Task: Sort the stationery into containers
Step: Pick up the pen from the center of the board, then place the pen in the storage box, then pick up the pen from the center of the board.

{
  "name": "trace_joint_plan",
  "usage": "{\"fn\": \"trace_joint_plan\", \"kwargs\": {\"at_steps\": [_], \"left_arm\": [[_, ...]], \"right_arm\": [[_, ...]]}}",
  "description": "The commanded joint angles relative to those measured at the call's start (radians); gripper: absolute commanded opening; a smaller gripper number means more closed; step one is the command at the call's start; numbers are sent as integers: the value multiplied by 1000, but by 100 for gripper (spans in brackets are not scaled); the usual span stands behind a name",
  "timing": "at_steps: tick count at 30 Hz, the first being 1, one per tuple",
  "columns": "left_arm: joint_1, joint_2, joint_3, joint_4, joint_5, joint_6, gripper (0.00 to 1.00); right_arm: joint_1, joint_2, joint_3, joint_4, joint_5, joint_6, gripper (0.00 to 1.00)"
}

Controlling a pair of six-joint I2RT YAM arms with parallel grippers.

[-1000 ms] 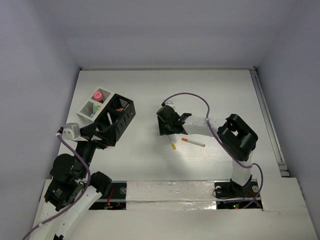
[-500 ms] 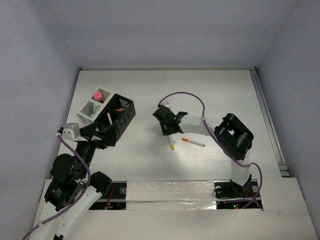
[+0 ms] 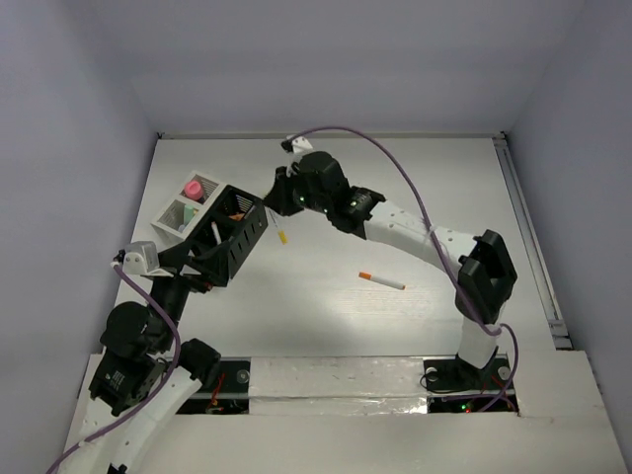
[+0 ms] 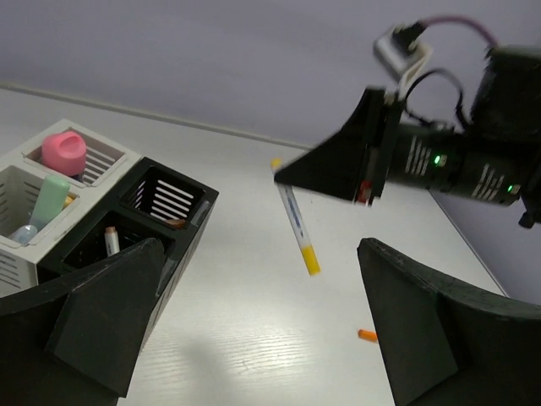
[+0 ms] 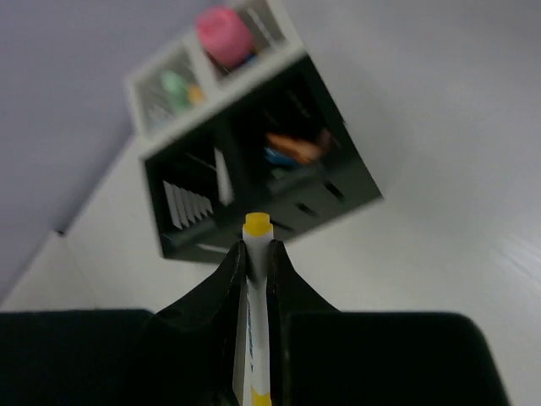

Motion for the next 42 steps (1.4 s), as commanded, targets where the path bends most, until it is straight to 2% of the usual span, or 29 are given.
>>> {"fn": "trace_joint_plan", "kwargs": {"at_steps": [1, 6, 10, 13, 20, 26, 29, 30, 33, 34, 36, 38, 42], "left_arm": [[10, 15, -2, 44, -11, 7, 99], [29, 13, -2, 42, -17, 5, 99], [39, 19, -2, 44, -16, 5, 99], [39, 28, -4, 42, -10, 7, 99], [39, 41, -4, 44, -1, 10, 99], [39, 39, -2, 47, 4, 13, 99], [39, 39, -2, 47, 6, 13, 99], [39, 39, -4, 49, 6, 13, 99], [39, 41, -4, 49, 12, 14, 99], [39, 41, -4, 49, 12, 14, 99], [48, 39, -2, 45, 10, 14, 99], [48, 36, -4, 47, 10, 14, 99], [48, 26, -5, 47, 12, 14, 99]], "right_arm": [[9, 63, 116, 241, -206, 30, 0], [31, 218, 268, 381, -206, 94, 0], [62, 332, 350, 550, -114, 113, 0], [88, 442, 432, 594, -47, 75, 0], [135, 577, 584, 573, 82, 6, 0], [144, 571, 524, 607, 119, -27, 1], [144, 532, 438, 659, 125, -30, 16], [144, 521, 420, 670, 125, -30, 30], [144, 480, 375, 685, 127, -33, 56], [144, 467, 365, 688, 129, -37, 61], [144, 418, 331, 685, 133, -56, 67], [144, 371, 249, 696, 139, -68, 69], [144, 178, 14, 771, 207, -161, 68]]}}
